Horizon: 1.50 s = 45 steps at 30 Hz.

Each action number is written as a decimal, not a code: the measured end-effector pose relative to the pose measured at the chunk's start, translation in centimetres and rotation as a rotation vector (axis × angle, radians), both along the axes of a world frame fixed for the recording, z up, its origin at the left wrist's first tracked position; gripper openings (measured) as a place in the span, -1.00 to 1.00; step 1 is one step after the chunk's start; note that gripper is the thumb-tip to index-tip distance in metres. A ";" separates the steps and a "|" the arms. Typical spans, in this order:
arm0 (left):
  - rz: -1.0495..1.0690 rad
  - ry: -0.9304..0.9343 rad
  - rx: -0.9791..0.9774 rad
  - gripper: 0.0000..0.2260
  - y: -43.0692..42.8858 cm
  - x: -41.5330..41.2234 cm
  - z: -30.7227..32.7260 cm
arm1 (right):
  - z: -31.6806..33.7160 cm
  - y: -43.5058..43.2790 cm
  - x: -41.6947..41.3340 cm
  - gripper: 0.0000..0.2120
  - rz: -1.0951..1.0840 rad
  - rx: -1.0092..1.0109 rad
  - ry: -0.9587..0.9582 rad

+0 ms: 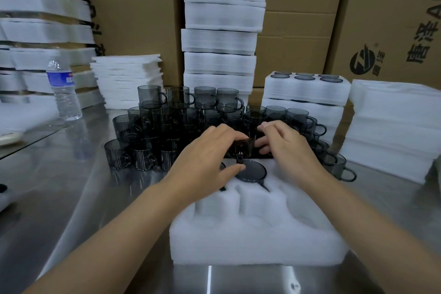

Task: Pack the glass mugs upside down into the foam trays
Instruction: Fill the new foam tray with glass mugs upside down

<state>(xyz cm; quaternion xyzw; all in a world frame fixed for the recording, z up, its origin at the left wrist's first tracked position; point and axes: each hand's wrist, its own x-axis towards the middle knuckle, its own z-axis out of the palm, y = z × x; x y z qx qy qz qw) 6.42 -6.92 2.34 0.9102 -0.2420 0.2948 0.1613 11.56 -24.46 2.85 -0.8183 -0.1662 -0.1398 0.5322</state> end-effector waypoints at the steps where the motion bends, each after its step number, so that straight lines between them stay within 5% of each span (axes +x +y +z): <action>1: -0.008 0.002 -0.014 -0.58 0.0 0.0 0.0 | 0.0 0.0 0.0 -0.75 0.001 0.008 0.015; 6: -0.039 0.019 -0.068 -0.57 0.0 0.0 0.0 | -0.2 0.0 0.0 -0.63 0.060 -0.069 0.052; 16: -0.055 -0.027 -0.127 -0.56 0.3 0.3 -0.4 | -0.2 0.1 0.0 -0.76 0.085 -0.031 0.049; 23: -0.046 0.033 -0.203 -0.08 0.5 0.5 -0.6 | 0.0 0.2 -0.4 -0.80 0.090 0.007 -0.011; 28: -0.019 0.069 -0.198 0.03 0.5 0.8 -0.9 | 0.2 0.3 -0.9 -0.88 0.151 0.035 -0.070; 45: -0.014 0.060 -0.210 -0.13 0.7 1.0 -0.8 | 0.2 0.2 -1.5 -0.86 0.229 -0.013 -0.197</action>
